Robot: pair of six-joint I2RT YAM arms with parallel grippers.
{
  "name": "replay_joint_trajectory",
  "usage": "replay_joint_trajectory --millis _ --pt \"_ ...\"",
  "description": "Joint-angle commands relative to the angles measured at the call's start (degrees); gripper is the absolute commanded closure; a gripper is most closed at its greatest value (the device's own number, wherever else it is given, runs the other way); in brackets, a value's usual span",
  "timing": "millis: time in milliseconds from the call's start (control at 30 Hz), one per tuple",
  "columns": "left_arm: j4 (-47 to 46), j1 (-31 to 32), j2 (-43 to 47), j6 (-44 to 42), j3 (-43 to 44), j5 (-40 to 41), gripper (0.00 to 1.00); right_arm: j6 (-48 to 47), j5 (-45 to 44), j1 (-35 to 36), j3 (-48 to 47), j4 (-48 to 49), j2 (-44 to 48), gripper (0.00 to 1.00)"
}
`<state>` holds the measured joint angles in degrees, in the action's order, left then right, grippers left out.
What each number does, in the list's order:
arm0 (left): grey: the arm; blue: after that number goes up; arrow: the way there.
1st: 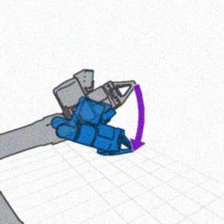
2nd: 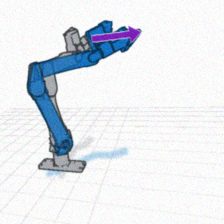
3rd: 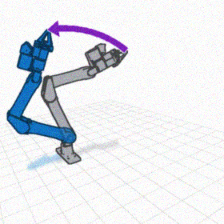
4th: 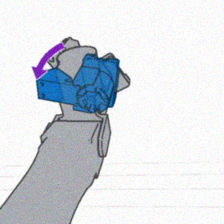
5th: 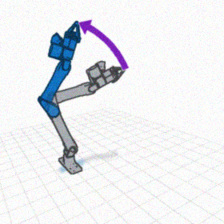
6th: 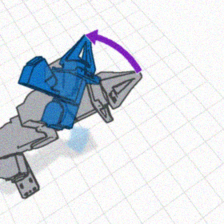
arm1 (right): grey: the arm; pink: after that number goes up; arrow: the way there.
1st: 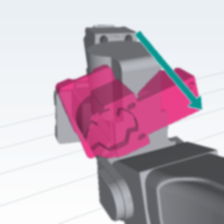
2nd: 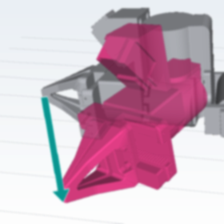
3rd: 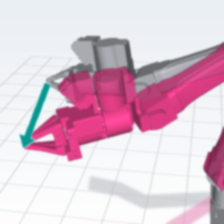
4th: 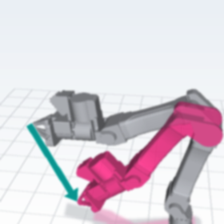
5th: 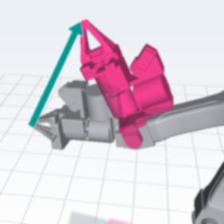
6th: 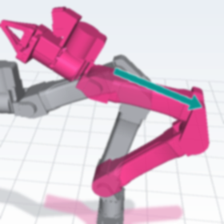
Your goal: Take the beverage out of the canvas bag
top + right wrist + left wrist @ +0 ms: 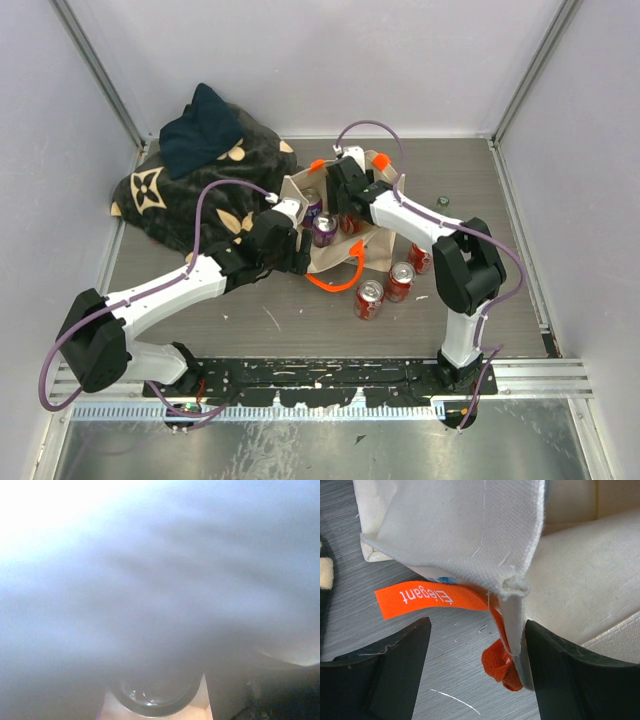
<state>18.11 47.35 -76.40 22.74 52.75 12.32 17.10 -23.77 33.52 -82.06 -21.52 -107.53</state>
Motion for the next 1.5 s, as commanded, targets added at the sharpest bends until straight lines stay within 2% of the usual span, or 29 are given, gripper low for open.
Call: replay_joint_trajectory --millis 0,300,500,700,967,1200,1467 --pt "0.0 -0.1 0.2 -0.1 0.8 0.1 0.17 -4.4 -3.5 -0.3 -4.8 3.8 8.0 0.99" --pt "-0.4 -0.1 -0.6 -0.7 1.4 0.0 0.17 -5.5 -1.4 -0.1 -9.4 2.1 12.6 0.99" --pt "-0.7 -0.1 -1.5 -1.3 2.0 -0.8 0.17 -8.2 -3.9 4.4 -9.7 -2.4 20.1 1.00" --pt "-1.0 -0.1 -1.8 -2.5 2.1 -1.0 0.17 -8.9 -14.0 15.9 -7.6 -9.3 29.2 0.99" --pt "-1.0 -1.6 -1.3 -6.8 2.2 0.9 0.15 1.9 -22.2 35.5 4.1 -15.4 40.5 0.99" --pt "-1.6 -6.3 -0.4 -7.4 1.6 -2.2 0.14 9.9 -25.3 47.6 9.7 -20.1 38.0 1.00" --pt "-2.5 -8.8 0.1 -8.0 1.3 -3.5 0.14 12.4 -18.4 46.9 16.8 -12.0 33.0 1.00"
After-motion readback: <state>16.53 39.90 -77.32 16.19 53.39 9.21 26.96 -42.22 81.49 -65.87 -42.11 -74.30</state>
